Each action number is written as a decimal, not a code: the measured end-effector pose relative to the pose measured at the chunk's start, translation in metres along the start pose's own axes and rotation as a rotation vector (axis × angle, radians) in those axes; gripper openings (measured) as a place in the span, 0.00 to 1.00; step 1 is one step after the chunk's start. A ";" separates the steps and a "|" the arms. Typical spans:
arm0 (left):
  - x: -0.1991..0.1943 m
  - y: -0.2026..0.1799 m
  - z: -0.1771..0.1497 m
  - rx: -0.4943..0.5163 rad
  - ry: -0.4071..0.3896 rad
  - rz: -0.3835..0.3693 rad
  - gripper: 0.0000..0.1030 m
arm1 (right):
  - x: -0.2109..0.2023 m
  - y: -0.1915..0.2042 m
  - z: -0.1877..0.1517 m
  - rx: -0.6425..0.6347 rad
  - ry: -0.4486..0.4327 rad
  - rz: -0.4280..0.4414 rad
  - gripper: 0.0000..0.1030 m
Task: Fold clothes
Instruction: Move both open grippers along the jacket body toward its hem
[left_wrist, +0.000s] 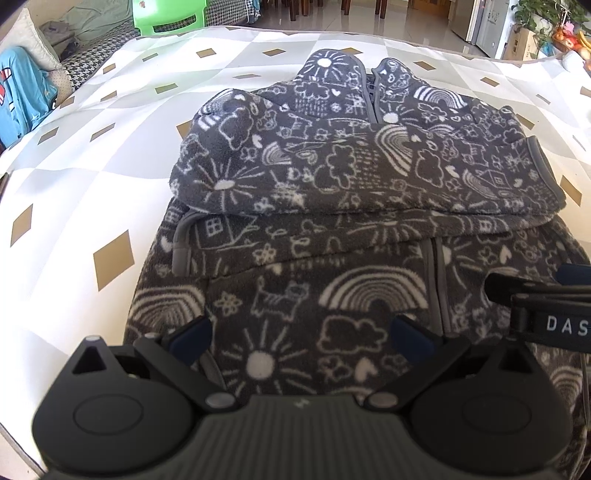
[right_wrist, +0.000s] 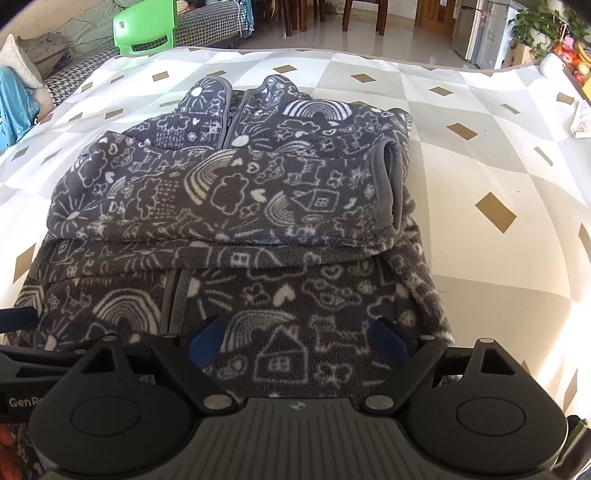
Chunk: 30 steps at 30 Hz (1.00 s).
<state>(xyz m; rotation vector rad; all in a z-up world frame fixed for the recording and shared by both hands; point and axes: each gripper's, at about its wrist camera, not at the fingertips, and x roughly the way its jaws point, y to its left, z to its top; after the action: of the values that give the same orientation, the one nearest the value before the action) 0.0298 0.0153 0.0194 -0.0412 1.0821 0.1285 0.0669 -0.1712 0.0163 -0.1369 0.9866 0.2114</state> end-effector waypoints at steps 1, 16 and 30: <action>-0.002 0.000 -0.002 0.000 0.007 -0.006 1.00 | -0.003 0.000 -0.002 0.001 -0.002 -0.012 0.85; -0.020 0.001 -0.034 -0.022 0.067 -0.024 1.00 | -0.020 -0.018 -0.030 0.145 0.082 -0.039 0.85; -0.027 -0.004 -0.049 0.004 0.086 -0.004 1.00 | -0.034 -0.001 -0.053 0.106 0.096 -0.017 0.85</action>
<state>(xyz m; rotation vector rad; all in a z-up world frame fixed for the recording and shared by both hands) -0.0255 0.0040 0.0197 -0.0453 1.1684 0.1218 0.0062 -0.1875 0.0157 -0.0590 1.0896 0.1378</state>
